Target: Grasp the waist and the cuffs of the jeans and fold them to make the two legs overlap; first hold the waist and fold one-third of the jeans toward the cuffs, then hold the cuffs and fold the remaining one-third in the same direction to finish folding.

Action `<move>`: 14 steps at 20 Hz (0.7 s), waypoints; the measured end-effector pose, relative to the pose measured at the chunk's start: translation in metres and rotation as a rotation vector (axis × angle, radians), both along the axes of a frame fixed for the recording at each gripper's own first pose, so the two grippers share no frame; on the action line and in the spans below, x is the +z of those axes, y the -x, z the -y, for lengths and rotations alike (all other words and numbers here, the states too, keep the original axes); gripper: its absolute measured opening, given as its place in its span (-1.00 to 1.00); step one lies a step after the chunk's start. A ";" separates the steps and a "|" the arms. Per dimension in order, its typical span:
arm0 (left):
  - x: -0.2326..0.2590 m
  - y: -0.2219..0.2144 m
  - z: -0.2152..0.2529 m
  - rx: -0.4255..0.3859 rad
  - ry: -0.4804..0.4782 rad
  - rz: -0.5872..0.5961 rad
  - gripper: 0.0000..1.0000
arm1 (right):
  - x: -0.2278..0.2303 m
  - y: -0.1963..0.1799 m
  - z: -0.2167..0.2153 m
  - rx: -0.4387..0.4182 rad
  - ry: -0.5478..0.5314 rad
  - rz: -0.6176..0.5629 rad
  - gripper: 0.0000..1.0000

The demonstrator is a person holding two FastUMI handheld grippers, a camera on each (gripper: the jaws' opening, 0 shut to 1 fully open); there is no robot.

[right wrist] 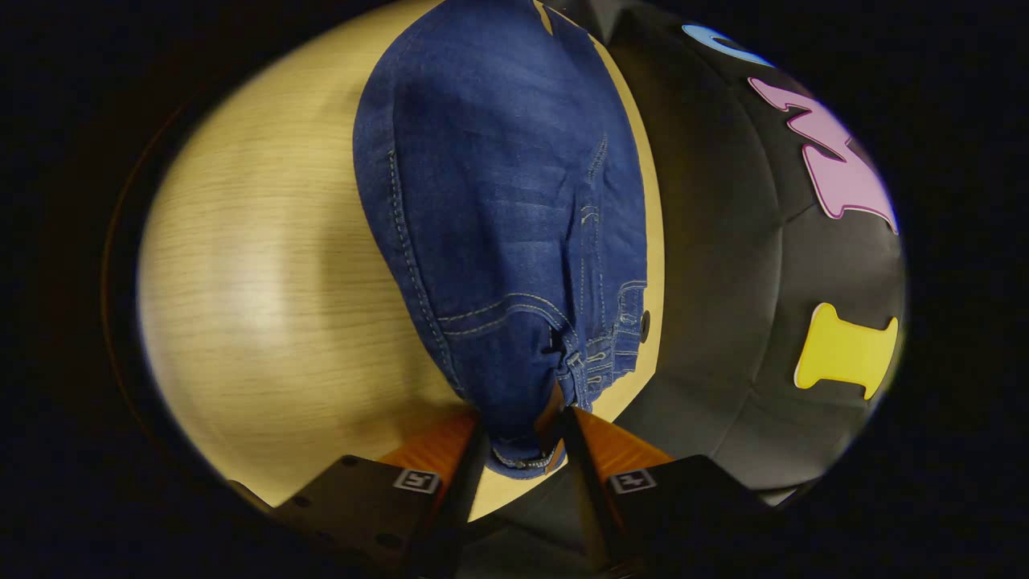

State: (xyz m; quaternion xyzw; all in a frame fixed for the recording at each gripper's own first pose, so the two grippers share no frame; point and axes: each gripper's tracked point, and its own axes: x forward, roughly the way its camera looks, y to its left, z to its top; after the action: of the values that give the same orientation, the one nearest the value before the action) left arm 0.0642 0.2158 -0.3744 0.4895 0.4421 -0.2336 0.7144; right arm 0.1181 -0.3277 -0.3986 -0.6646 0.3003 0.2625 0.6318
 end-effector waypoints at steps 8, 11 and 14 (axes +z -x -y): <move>-0.001 -0.002 -0.002 0.039 0.002 0.034 -0.89 | -0.001 -0.006 -0.001 -0.090 -0.055 -0.034 -0.78; -0.001 -0.002 -0.001 0.042 0.005 0.037 -0.89 | -0.004 -0.009 -0.003 -0.089 -0.066 -0.089 -0.83; -0.001 -0.002 -0.001 0.061 0.015 0.043 -0.89 | -0.003 -0.008 -0.001 -0.049 -0.024 -0.101 -0.83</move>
State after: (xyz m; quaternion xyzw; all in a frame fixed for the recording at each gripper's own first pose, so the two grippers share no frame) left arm 0.0662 0.2164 -0.3752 0.4753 0.4395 -0.2047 0.7342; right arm 0.1261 -0.3263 -0.4016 -0.6352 0.3449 0.2837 0.6301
